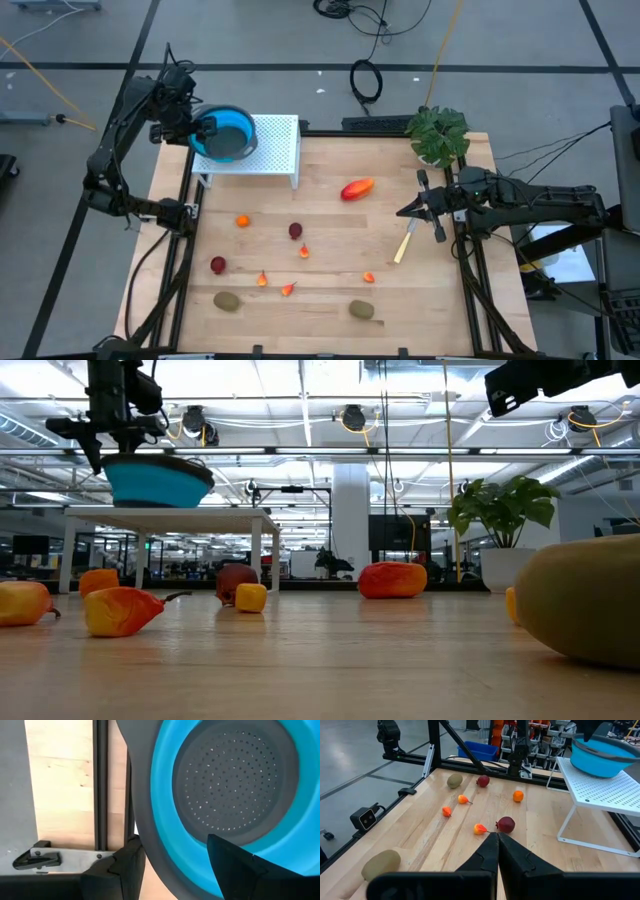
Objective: Pick & Place Fruit
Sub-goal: Put the blue strainer bowl on the shelf, then put the mango into the blue strainer bowl on the shelf
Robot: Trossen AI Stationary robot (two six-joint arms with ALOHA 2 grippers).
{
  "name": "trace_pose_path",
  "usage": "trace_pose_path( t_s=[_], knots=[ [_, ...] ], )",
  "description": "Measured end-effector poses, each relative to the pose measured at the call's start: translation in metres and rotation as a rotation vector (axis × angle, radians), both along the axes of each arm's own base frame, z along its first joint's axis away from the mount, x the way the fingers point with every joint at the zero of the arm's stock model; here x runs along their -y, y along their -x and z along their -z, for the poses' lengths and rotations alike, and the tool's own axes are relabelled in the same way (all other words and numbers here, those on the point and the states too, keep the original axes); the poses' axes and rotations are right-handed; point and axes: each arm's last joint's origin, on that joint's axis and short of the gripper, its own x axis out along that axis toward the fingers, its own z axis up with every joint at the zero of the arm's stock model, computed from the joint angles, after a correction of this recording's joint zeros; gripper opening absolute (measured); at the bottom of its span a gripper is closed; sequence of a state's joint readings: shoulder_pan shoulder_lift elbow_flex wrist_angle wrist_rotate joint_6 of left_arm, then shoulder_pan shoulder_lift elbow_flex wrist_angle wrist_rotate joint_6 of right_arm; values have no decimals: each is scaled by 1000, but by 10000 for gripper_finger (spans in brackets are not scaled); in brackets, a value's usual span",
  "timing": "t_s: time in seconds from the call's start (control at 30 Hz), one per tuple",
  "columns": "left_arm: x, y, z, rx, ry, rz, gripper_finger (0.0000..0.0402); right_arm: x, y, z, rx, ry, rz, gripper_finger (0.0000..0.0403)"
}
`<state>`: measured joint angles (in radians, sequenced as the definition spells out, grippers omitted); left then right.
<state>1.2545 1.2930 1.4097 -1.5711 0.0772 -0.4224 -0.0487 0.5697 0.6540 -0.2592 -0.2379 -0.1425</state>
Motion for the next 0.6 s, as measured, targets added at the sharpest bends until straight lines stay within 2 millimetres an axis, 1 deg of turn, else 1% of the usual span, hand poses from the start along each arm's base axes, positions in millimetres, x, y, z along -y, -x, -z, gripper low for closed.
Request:
trace_pose_path(
  t_s=[0.27,0.6],
  knots=[
    [0,1,0,-28,-15,48,209,0,0,0,0,0,0,0],
    [13,5,-9,-23,-70,49,209,0,0,0,0,0,0,0]
  ],
)
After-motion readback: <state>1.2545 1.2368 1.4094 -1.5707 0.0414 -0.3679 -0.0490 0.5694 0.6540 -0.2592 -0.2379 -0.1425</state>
